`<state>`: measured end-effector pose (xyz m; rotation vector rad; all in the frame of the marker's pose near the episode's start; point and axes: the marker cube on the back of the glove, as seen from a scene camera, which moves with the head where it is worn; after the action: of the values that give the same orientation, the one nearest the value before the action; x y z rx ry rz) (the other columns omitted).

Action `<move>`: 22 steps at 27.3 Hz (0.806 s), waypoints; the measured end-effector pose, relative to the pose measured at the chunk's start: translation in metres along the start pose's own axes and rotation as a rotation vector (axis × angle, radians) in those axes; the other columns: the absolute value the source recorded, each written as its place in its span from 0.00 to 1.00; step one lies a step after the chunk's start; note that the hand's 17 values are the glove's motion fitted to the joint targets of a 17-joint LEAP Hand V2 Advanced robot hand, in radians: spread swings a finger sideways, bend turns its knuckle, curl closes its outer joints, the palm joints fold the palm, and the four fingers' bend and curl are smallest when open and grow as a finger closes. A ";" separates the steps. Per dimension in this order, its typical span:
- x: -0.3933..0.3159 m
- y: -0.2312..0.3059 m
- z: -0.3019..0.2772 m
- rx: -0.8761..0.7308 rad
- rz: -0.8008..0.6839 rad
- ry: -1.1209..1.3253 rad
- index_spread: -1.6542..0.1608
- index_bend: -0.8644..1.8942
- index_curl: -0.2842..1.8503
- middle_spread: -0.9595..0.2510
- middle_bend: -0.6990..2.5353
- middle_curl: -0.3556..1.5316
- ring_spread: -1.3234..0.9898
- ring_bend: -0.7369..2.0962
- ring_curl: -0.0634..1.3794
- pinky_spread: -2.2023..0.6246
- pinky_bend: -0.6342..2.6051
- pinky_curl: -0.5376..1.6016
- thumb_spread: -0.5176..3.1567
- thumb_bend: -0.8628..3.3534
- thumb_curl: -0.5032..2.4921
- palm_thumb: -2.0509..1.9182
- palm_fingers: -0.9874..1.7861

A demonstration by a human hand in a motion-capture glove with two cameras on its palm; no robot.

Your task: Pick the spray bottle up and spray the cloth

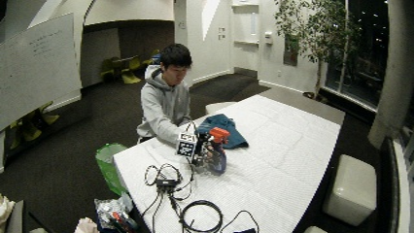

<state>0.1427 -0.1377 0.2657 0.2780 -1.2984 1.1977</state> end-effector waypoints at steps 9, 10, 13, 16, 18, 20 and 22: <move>-0.001 -0.003 0.006 -0.005 0.000 -0.034 0.76 0.36 0.26 0.74 0.29 0.39 0.55 0.44 0.28 0.84 0.31 0.41 0.39 0.20 0.32 0.74 0.62; -0.001 -0.004 0.007 -0.003 0.000 -0.038 0.76 0.36 0.26 0.74 0.29 0.39 0.55 0.44 0.28 0.84 0.31 0.41 0.39 0.20 0.32 0.74 0.63; -0.001 -0.008 0.008 0.005 0.001 -0.048 0.76 0.36 0.26 0.73 0.30 0.39 0.55 0.44 0.28 0.84 0.30 0.41 0.38 0.20 0.32 0.74 0.64; -0.002 -0.013 0.009 0.030 0.000 -0.051 0.75 0.36 0.26 0.73 0.29 0.39 0.54 0.44 0.29 0.84 0.30 0.41 0.38 0.20 0.32 0.74 0.66; -0.002 -0.016 0.009 0.048 -0.011 -0.045 0.75 0.36 0.26 0.73 0.30 0.40 0.53 0.45 0.29 0.83 0.29 0.40 0.38 0.20 0.32 0.75 0.69; -0.002 -0.018 0.010 0.056 -0.031 -0.035 0.75 0.36 0.26 0.72 0.30 0.40 0.53 0.45 0.28 0.82 0.28 0.40 0.37 0.20 0.32 0.75 0.72; -0.002 -0.019 0.011 0.056 -0.046 -0.025 0.75 0.37 0.27 0.72 0.31 0.40 0.52 0.45 0.29 0.81 0.27 0.40 0.37 0.20 0.32 0.75 0.75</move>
<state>0.1513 -0.1548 0.2764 0.3634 -1.2750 1.1960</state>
